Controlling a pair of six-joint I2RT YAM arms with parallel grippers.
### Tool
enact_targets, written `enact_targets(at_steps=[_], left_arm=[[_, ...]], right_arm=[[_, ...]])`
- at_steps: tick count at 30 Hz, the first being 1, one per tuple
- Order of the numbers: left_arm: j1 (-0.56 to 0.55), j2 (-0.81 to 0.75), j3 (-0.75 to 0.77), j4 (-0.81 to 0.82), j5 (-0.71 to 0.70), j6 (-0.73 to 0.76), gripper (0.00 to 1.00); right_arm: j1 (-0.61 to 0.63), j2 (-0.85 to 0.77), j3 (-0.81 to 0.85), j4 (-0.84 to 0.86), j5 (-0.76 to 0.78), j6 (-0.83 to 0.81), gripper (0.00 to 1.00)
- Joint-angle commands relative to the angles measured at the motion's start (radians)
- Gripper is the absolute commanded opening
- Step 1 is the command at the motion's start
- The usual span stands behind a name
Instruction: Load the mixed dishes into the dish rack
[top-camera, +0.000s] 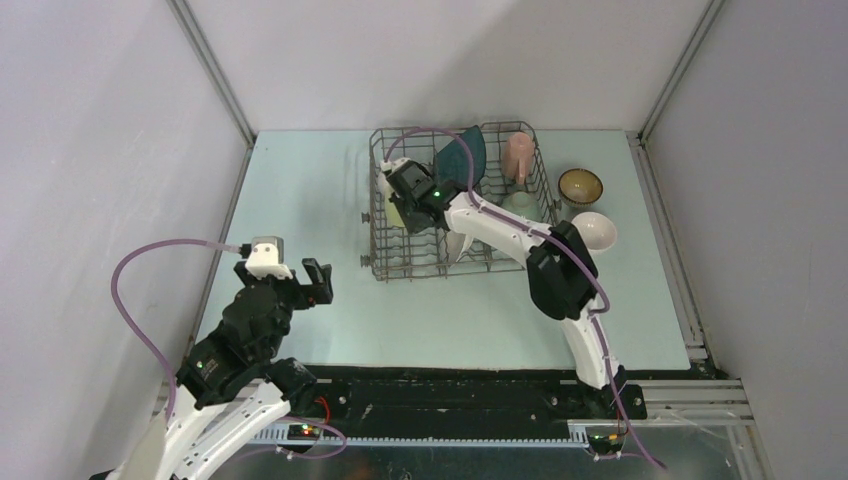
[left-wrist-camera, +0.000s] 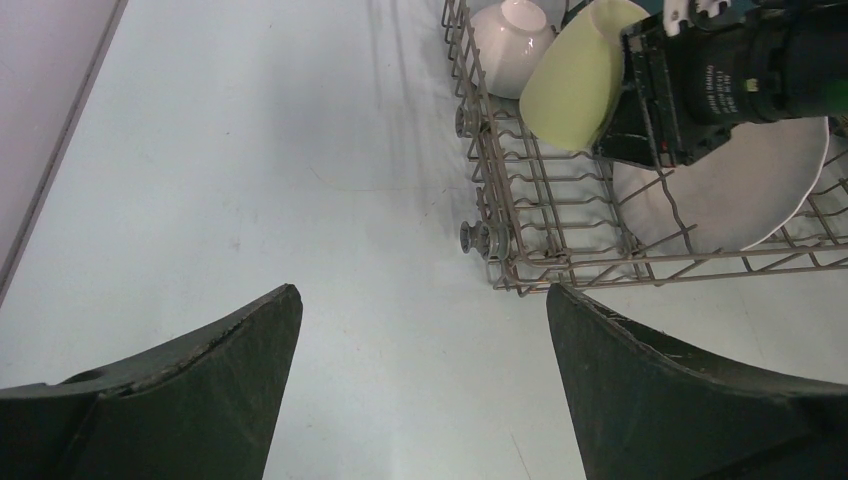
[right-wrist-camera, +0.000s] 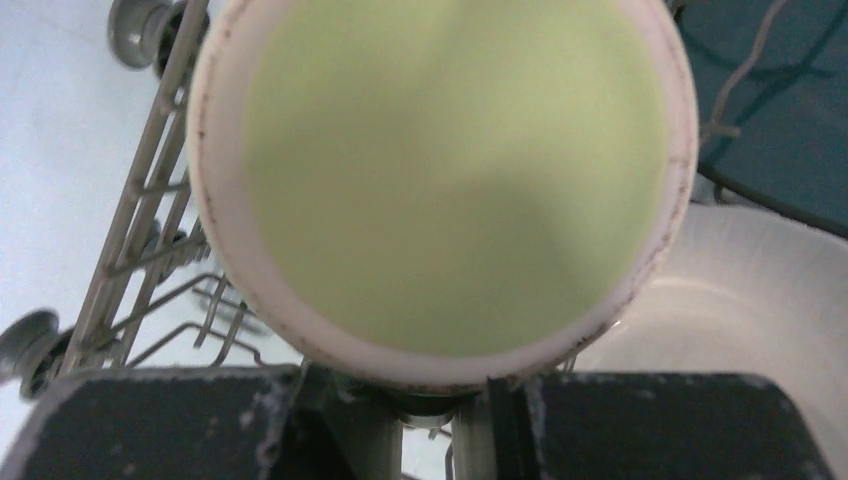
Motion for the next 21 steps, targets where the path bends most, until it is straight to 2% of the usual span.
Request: enact_targets(at_steps=[1,8,12,17,21], left_arm=[[0.003,-0.002,-0.009,0.036,0.011,0.024,1.00],[0.003,0.018,-0.015,0.042,0.023,0.016,1.00],[0.004,0.077,-0.024,0.085,0.079,-0.036,1.00],[0.029,0.308,0.036,0.119,0.199,-0.186,1.00],[0.089,0.457,-0.004,0.297,0.267,-0.239,1.00]], right_arm=[[-0.014,0.049,0.142,0.069,0.025,0.009,0.00],[-0.038,0.167,0.280,0.042,-0.009,0.030,0.00],[-0.048,0.217,0.341,0.020,-0.016,0.031,0.00],[-0.060,0.236,0.341,0.012,-0.023,0.028,0.00],[-0.069,0.240,0.314,0.009,-0.034,0.028,0.00]])
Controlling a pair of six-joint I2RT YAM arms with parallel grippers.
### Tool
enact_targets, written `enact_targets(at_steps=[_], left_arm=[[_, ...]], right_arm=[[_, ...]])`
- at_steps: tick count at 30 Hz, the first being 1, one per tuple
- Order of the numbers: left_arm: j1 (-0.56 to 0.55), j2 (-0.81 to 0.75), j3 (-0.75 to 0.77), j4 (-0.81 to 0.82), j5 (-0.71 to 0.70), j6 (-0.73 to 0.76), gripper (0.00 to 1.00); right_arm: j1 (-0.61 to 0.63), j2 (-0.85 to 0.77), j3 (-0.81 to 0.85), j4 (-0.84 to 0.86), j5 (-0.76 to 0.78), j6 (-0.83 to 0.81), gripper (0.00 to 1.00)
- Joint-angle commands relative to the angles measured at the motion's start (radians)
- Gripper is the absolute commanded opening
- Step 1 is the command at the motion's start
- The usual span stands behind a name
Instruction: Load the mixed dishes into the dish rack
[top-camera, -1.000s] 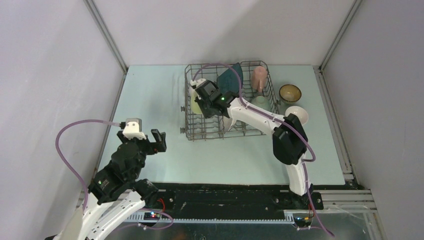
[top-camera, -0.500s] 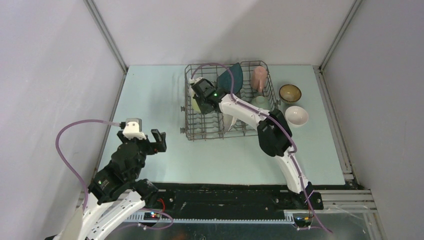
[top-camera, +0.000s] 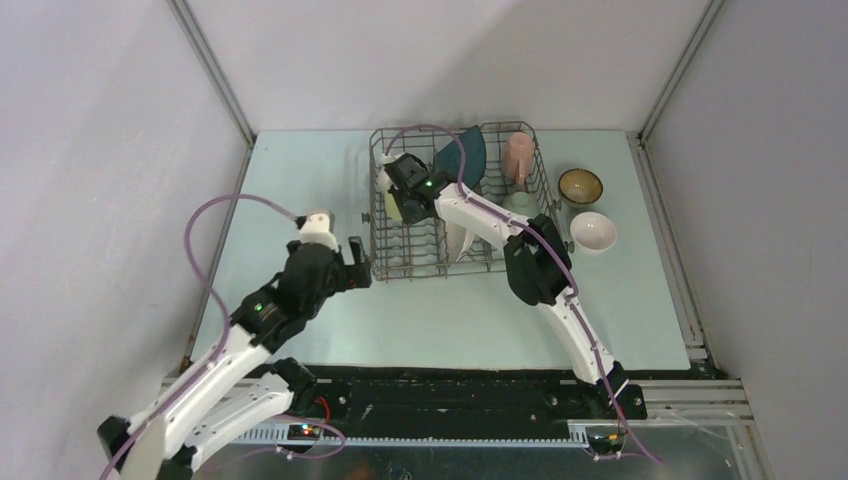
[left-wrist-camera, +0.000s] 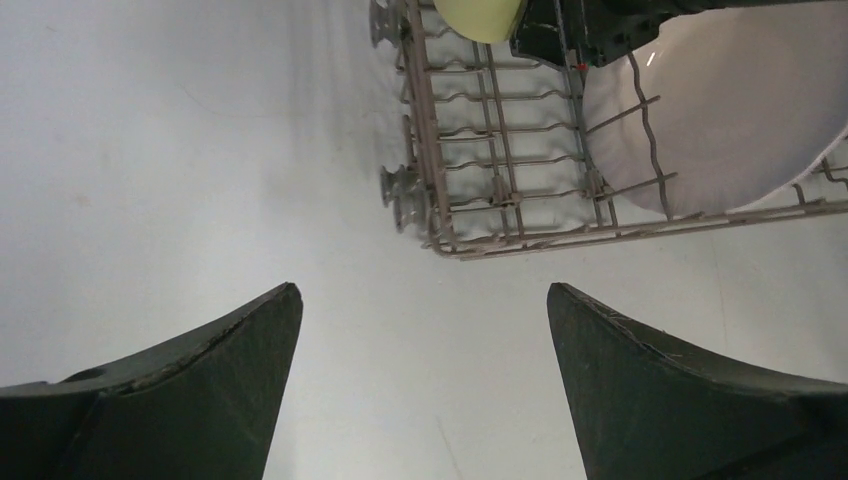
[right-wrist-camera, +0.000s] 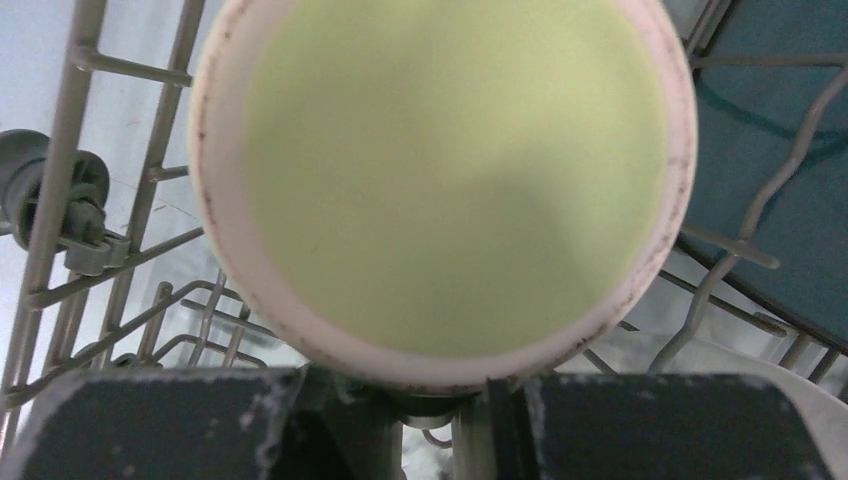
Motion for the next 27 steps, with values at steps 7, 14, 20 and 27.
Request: enact_targets(at_steps=[7,14,20,27], left_arm=[[0.182,0.386,0.021,0.424,0.146,-0.092,1.00],[0.245,0.593,0.067,0.540,0.204,-0.073,0.91],[0.256,0.754,0.104,0.550,0.219,-0.032,0.76],[0.255,0.792,0.095,0.568,0.302,-0.031,0.39]], right_arm=[[-0.022,0.025,0.088,0.036,0.009,0.007,0.00],[-0.020,0.077,0.157,0.018,0.001,0.030,0.00],[-0.004,0.115,0.210,0.032,0.025,0.053,0.00],[-0.004,0.137,0.246,0.039,0.015,0.058,0.01]])
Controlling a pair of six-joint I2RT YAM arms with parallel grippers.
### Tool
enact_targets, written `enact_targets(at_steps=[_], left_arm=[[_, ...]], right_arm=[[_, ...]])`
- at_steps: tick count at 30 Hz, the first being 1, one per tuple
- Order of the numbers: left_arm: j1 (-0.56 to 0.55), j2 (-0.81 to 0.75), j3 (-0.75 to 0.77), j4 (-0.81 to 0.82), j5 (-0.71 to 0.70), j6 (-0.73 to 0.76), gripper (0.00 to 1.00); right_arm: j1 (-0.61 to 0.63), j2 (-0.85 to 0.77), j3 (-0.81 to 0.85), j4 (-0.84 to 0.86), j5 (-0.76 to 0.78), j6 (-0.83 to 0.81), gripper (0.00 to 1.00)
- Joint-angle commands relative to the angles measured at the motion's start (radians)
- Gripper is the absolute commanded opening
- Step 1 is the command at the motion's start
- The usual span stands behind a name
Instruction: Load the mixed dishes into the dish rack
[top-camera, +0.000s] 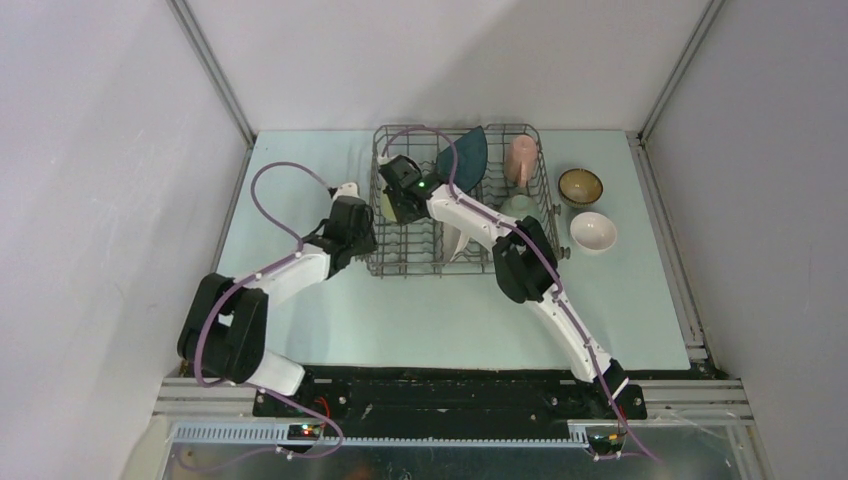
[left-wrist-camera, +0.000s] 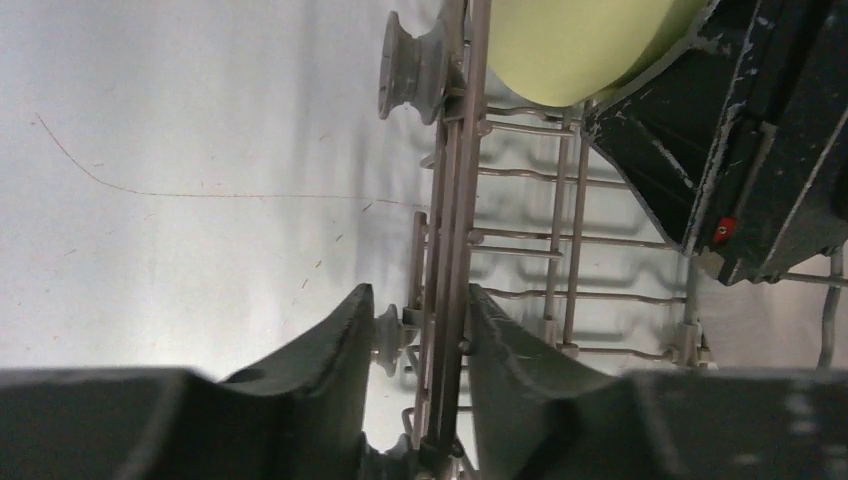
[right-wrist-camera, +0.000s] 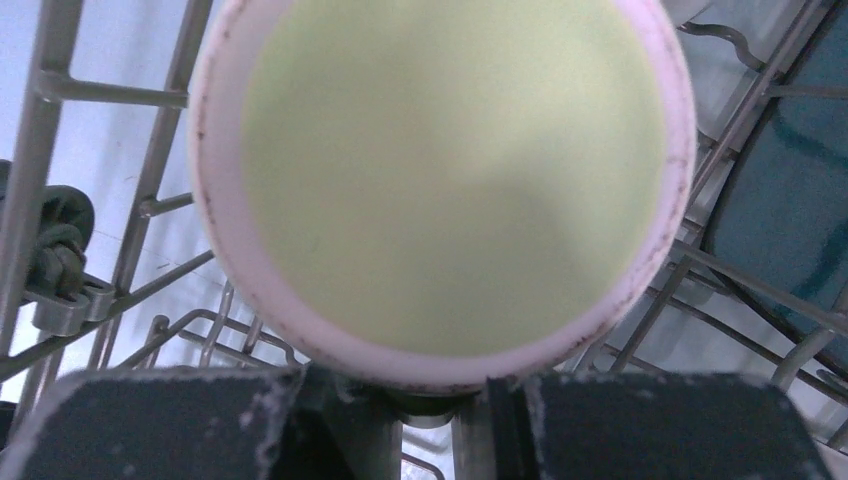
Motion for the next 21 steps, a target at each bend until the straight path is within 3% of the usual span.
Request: enact_targets(at_steps=[1,2,7,9,13,18,21], left_arm=[[-0.004,-0.020,0.006,0.062,0.119,-0.002,0.33],[-0.005,-0.025,0.004,0.054,0.128,-0.003,0.32],[-0.006,-0.078,-0.020,0.042,0.125,-0.006,0.28],[-0.005,-0.089,-0.026,0.036,0.115,-0.001,0.29],[-0.005,-0.110,-0.029,0.024,0.098,0.005,0.39],[-0.004,-0.164,-0.028,-0.005,0.077,0.015,0.56],[-0.004,-0.198,-0.046,0.004,0.062,0.011,0.62]], right_arm=[[0.000,0.017,0.113,0.059,0.017,0.019,0.03],[0.001,0.021,0.123,0.050,0.015,0.017,0.05],[0.001,0.014,0.102,0.037,0.012,0.020,0.40],[0.001,-0.013,0.070,0.046,0.007,0.020,0.49],[0.006,-0.085,0.015,0.054,0.005,0.001,0.62],[0.006,-0.257,-0.132,0.101,-0.032,-0.040,0.86],[-0.002,-0.360,-0.238,0.131,-0.040,-0.056,0.89]])
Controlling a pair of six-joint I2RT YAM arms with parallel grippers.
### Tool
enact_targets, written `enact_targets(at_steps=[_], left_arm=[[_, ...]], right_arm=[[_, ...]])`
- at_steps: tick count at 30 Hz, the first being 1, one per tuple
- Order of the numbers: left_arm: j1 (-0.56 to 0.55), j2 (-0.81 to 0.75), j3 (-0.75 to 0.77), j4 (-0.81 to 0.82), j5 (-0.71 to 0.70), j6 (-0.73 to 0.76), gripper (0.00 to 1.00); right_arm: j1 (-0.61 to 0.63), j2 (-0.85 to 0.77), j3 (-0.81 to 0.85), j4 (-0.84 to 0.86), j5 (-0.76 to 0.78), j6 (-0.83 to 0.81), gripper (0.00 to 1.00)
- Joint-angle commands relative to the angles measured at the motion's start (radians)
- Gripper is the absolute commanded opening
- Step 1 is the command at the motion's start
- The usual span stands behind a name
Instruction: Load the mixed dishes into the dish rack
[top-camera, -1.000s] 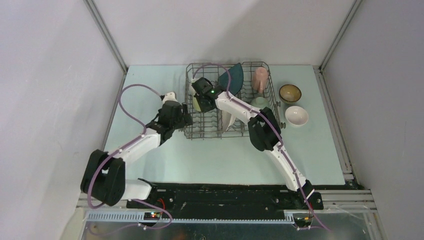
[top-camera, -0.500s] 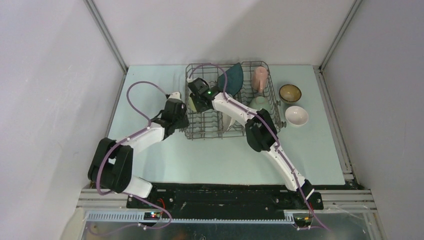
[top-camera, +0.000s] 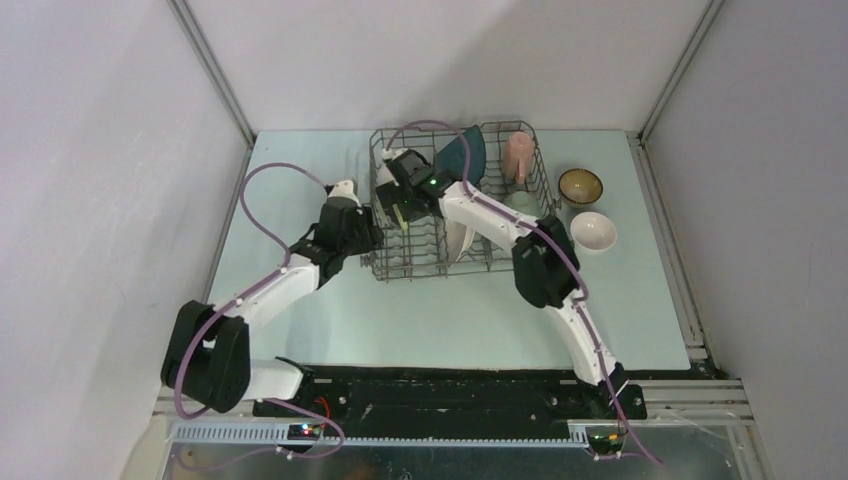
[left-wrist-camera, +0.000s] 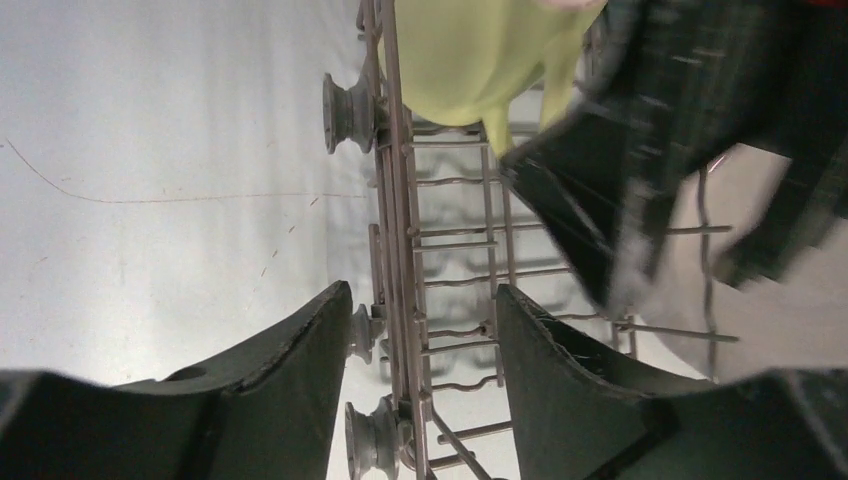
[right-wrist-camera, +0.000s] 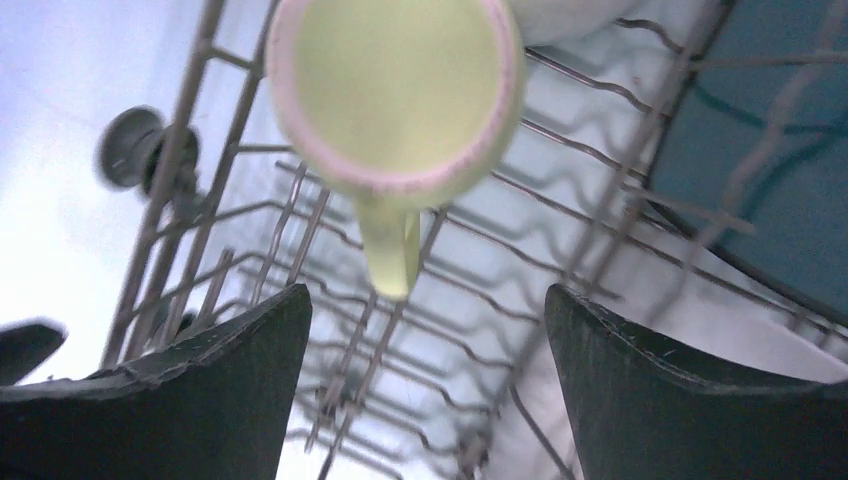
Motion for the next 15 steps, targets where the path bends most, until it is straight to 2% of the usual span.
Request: enact_targets(at_steps=[1,5,9,14,15], left_arm=[[-0.004,-0.077,-0.014,0.018,-0.027,-0.004,0.64],[-0.003,-0.135,-0.030,0.020,-0.026,-0.025,0.65],[-0.004,-0.214,-0.057,0.031,-0.032,-0.046,0.77],[-0.038,-0.356,-0.070,-0.023,-0.053,-0.095,0.98],[-0.049,-0.377,-0.075,-0.037,-0.060,-0.101,0.99]], right_arm=[[-0.012,-0.258,-0.094,0.084,-0.012,-0.048,0.90],[-0.042,-0.408,-0.182,0.065,0.018,-0.076,0.91],[-0.107,-0.589,-0.313,0.080,0.017,-0.081,0.91],[-0.226,-0.809,-0.503,0.094,0.080,-0.062,0.89],[-0.250,-0.833,-0.566,0.109,0.076,-0.052,0.88]])
